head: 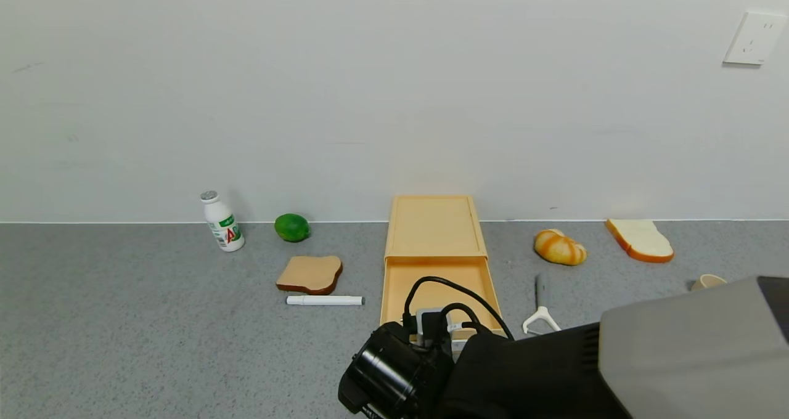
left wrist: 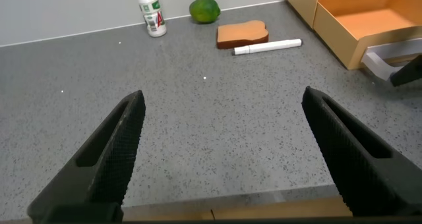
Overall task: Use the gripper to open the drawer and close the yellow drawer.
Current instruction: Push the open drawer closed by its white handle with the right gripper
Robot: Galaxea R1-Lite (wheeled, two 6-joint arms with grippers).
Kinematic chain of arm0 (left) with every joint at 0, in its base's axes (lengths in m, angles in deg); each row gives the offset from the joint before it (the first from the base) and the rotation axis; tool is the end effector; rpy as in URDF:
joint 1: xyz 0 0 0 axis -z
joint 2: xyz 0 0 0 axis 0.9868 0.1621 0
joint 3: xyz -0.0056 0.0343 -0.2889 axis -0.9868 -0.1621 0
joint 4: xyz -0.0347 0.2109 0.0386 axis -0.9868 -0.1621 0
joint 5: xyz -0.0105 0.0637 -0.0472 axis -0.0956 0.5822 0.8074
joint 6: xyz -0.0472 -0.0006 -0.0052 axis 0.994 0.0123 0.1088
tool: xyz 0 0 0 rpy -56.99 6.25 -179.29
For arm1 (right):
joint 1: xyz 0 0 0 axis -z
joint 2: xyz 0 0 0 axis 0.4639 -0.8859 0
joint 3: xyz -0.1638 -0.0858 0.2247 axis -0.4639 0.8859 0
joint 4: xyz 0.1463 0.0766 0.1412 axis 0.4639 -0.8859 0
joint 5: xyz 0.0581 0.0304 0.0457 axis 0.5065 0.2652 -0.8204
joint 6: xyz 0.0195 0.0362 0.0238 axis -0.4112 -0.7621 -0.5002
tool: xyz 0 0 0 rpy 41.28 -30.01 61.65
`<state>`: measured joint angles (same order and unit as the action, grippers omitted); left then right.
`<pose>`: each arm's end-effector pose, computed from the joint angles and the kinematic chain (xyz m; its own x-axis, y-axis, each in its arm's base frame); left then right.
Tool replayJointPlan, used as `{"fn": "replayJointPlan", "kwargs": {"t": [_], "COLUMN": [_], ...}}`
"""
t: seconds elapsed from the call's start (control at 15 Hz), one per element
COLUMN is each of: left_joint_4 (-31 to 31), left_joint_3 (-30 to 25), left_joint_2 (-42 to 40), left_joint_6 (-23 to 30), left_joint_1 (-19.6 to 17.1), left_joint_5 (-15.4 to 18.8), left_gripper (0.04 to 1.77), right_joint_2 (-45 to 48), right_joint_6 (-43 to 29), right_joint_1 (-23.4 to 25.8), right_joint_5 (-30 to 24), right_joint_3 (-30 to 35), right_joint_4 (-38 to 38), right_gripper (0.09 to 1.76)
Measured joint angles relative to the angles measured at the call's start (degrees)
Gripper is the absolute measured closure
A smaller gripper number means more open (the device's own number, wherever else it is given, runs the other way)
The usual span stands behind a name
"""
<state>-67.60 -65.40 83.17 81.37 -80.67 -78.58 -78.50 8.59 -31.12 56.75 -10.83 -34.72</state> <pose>0.0390 -0.0007 0.0787 0.9999 -0.0137 -0.0003 0.0137 0.9945 0.1038 0.2385 0.3505 0.0142 0.5739 0.0475 -0.8175 -0.0406 0.9987 0.0296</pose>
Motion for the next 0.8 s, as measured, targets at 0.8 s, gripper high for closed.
{"fn": "replayJointPlan", "kwargs": {"t": [0.8], "left_joint_4": [0.02], "left_joint_3": [0.00], "left_joint_2": [0.00], "left_joint_6": [0.00], "left_joint_1": [0.00], "left_joint_5": [0.00], "left_gripper": [0.09], "right_joint_2": [-1.66], "right_joint_6": [1.77], "right_joint_1": [2.43], "right_joint_5": [1.93], "right_joint_3": [-4.28], "right_joint_4": [0.54], "right_gripper": [0.14]}}
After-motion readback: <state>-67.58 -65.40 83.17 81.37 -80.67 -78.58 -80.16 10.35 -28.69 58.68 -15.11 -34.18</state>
